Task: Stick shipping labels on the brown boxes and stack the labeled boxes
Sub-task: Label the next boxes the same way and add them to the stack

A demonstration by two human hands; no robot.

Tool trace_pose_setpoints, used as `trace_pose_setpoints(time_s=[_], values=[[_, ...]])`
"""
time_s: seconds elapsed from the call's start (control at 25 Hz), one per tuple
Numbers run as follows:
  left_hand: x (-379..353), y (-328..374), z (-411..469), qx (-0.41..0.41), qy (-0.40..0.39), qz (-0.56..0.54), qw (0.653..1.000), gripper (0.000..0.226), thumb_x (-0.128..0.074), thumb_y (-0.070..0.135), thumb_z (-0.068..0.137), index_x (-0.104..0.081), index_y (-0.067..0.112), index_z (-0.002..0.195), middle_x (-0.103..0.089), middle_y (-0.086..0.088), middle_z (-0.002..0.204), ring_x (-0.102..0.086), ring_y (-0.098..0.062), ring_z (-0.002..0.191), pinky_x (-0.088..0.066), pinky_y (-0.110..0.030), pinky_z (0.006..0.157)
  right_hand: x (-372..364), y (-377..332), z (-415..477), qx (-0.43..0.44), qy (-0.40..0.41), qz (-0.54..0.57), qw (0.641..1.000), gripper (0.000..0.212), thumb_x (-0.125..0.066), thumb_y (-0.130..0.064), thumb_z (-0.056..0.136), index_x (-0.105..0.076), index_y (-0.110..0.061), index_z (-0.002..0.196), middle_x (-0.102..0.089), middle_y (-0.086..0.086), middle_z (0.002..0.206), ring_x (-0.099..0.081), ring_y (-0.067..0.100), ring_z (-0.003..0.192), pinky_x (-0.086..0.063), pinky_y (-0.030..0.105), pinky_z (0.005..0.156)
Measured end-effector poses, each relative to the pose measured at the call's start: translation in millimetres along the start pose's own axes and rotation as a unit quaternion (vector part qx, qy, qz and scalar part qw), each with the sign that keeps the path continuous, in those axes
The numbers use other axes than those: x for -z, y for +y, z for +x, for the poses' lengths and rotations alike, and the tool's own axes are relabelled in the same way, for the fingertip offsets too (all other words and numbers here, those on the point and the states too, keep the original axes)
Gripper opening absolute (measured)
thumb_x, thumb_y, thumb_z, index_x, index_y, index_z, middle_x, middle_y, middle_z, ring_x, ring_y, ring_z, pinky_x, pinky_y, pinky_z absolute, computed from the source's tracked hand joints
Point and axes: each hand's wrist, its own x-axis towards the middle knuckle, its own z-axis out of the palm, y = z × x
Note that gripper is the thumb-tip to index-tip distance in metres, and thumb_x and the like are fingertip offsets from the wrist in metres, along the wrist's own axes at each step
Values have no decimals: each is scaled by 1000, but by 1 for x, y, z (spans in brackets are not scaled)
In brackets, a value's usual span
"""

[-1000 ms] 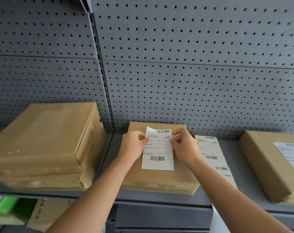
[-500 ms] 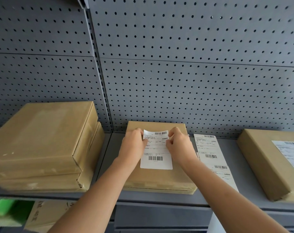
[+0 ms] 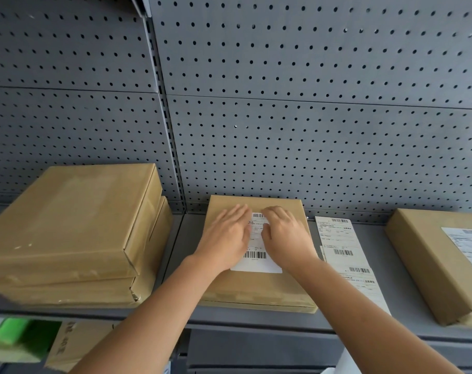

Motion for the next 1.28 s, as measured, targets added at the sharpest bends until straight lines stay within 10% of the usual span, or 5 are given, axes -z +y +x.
trace_pose_setpoints(time_s=[0.28,0.72,1.28], values=[[-4,-2,2,12,-77,38,996,57,-16,37,111,-11,14,163,-7,-1,172,-4,-10,157,-4,-30,128,-16,-3,-1,28,-126,-60,990,54,-20,-35,108,-18,-20,160,-15,-2,168,-9,13,155,-4,38,125],[4,-25,-10,73,-79,31,994,59,-12,42,109,-3,17,163,0,2,171,1,-8,157,0,-30,127,6,24,-14,-88,-148,-39,984,63,-18,-48,105,-8,-21,161,-2,-8,169,3,8,154,5,41,125],[0,17,-54,21,-115,58,991,61,-11,42,108,2,17,163,7,4,171,8,-6,156,-1,-35,128,8,1,-56,-9,-161,-59,985,61,-14,-49,106,-6,-24,161,0,-11,168,2,6,154,5,41,125]])
